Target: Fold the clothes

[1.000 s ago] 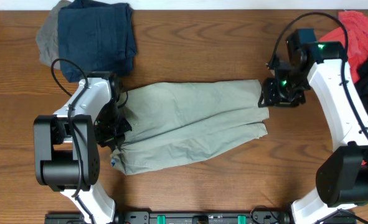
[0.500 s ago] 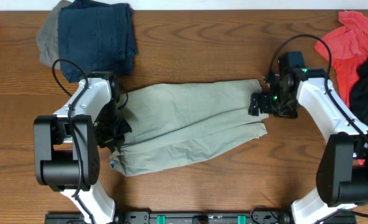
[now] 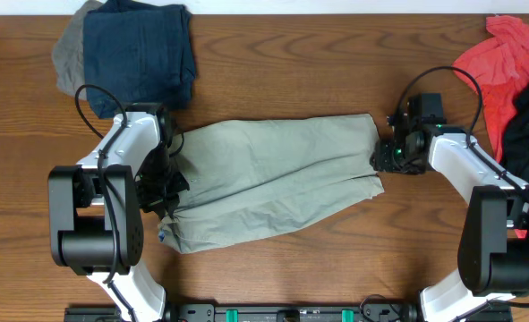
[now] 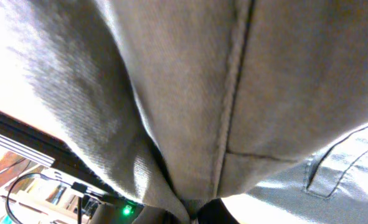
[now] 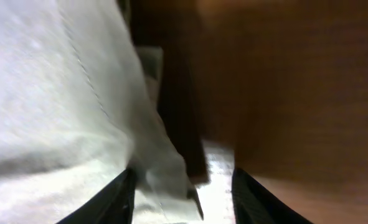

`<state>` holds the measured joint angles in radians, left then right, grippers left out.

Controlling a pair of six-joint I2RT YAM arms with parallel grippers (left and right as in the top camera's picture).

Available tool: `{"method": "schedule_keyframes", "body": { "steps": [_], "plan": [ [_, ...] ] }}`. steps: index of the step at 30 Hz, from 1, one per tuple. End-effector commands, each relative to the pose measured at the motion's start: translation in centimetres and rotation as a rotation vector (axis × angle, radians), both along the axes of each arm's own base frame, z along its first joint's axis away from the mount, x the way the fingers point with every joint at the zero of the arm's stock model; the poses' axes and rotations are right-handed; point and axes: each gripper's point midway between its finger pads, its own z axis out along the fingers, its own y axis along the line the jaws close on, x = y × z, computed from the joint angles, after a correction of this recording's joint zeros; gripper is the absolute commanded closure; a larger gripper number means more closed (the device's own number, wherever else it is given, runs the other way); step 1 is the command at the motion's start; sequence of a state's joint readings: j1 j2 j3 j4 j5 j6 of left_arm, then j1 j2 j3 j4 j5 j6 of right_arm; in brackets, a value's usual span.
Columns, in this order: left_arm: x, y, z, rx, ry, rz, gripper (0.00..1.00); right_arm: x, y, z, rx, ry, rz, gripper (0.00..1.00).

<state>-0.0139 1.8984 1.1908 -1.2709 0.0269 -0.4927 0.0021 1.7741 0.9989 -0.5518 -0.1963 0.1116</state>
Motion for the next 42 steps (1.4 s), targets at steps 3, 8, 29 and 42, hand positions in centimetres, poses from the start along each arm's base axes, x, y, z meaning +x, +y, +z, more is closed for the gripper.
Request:
{"method": "schedule_keyframes", "body": {
  "steps": [3, 8, 29, 42],
  "plan": [
    [0.4, 0.2, 0.2, -0.004, -0.021, -0.001, 0.93, 0.1, 0.6, -0.1, 0.032, -0.013, 0.037, 0.67],
    [0.5, 0.2, 0.2, -0.004, -0.026, -0.001, 0.93, -0.2, 0.9, -0.1, 0.049, -0.001, 0.041, 0.81],
    [0.7, 0.2, 0.1, -0.004, -0.036, -0.001, 0.93, 2.7, 0.6, 13.7, 0.119, -0.053, 0.031, 0.99],
    [0.8, 0.2, 0.1, -0.004, -0.038, -0.001, 0.93, 1.6, 4.4, 18.8, 0.25, -0.073, 0.195, 0.99]
  ]
}}
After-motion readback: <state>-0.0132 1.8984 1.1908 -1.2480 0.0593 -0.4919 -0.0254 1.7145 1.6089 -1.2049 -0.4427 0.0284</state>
